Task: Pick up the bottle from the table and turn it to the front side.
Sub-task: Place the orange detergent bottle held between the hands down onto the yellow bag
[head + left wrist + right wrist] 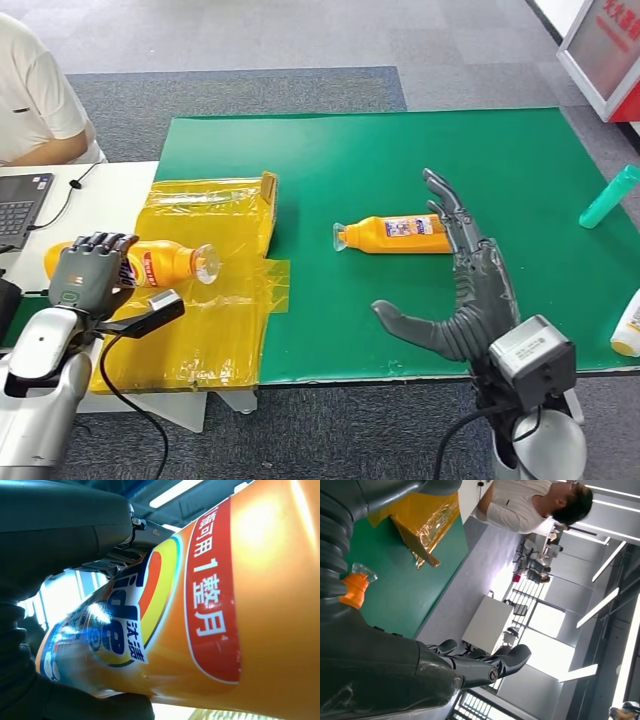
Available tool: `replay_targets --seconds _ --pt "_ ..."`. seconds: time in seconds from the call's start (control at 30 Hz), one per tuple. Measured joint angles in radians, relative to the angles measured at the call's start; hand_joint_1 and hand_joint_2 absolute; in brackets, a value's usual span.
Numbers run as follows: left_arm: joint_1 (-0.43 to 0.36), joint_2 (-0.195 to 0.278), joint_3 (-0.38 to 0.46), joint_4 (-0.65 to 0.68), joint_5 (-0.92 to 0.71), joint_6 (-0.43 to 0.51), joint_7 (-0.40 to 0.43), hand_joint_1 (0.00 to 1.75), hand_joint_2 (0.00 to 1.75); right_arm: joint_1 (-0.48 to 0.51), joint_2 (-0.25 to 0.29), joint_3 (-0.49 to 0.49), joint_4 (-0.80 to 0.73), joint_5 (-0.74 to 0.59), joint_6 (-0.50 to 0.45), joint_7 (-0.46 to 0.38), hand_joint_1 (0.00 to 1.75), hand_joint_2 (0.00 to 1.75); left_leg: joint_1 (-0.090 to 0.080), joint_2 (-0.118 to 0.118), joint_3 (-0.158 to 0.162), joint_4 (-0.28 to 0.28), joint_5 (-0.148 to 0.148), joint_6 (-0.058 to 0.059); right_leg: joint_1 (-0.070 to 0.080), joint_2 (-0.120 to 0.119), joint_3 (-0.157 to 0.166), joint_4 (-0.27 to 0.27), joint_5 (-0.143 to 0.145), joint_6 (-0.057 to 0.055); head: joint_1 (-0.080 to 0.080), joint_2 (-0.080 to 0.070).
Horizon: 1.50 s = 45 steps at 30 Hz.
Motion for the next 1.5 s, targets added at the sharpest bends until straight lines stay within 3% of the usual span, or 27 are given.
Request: replay_targets --seconds 0.4,0.83,1.5 --pt "-0.061 -0.064 -0.021 0.126 -0.013 -0.083 0.086 1.75 1.75 -0.001 0.0 -0.001 -0.056 -0.065 0.013 -0.038 0.0 1.75 0.0 0.0 0.0 0.0 0.0 0.0 0.0 0.0 0.0 0.0 0.001 0.0 0.0 0.0" --pt "-0.183 -0.126 -0.157 0.13 -0.013 -0.175 0.131 1.75 1.75 -0.023 0.0 0.008 -0.102 -0.114 0.04 -0.083 0.0 1.75 0.0 0.0 -0.001 0.0 0.0 0.0 0.0 0.0 0.0 0.0 0.002 0.0 0.0 0.0" --pt "-0.138 -0.211 -0.153 0.243 -0.013 -0.107 0.106 1.75 1.75 -0.031 -0.003 0.033 -0.168 -0.089 0.038 -0.131 0.0 1.75 0.0 0.0 -0.001 0.0 0.0 0.0 0.0 0.0 0.0 0.0 0.001 0.0 0.0 0.0"
